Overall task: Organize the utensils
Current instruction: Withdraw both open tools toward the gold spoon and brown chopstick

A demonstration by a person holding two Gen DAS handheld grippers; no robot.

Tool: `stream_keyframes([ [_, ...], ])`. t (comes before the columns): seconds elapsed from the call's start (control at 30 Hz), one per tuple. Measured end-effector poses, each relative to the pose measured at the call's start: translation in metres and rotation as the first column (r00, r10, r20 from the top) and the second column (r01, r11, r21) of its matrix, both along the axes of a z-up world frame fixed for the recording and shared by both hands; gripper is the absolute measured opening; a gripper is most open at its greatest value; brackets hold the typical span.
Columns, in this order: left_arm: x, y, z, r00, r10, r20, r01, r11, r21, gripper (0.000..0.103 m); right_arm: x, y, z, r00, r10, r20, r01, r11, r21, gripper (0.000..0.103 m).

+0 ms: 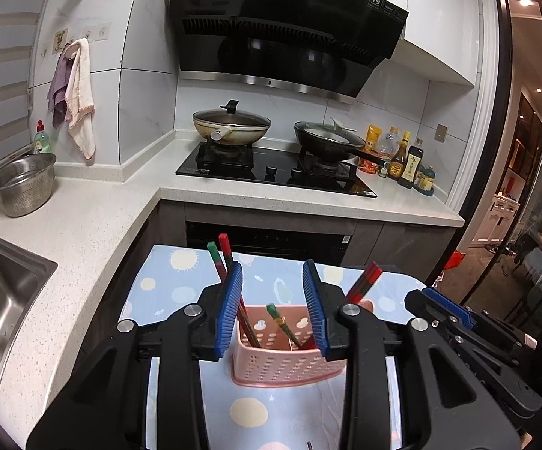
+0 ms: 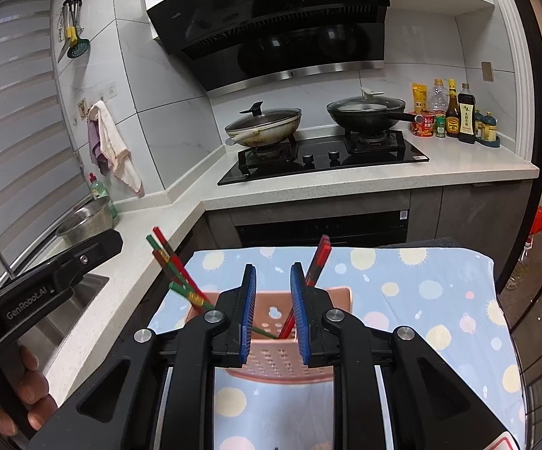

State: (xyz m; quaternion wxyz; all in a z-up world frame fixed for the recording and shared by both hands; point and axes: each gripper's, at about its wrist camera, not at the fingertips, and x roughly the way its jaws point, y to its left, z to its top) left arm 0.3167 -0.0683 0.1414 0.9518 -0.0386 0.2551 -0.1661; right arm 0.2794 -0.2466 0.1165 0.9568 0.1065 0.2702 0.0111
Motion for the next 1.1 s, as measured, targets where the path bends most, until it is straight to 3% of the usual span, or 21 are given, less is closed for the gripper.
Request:
stream_keyframes([
  [0.53,-0.073,0.006,-0.029,0.998,-0.013,-0.056,0.014,1.000,0.023,0.032,-0.086,0.013,-0.016,0.999,0.023,-0.038,-0.023,1.000,0.008,0.019],
  [0.8,-0.104,0.007,-0.059,0.993,-0.019,-0.114,0.025,0.998,0.053,0.032,-0.122,0.019,-0.046,0.993,0.036,-0.113,-0.035,0.999,0.010,0.019],
  [1.1,-0.136,0.010,-0.113,0.975,-0.014,-0.221,0.034,0.995,0.090,0.032,-0.166,0.030,-0.102,0.966,0.063,-0.251,-0.062,0.998,0.013,0.019],
])
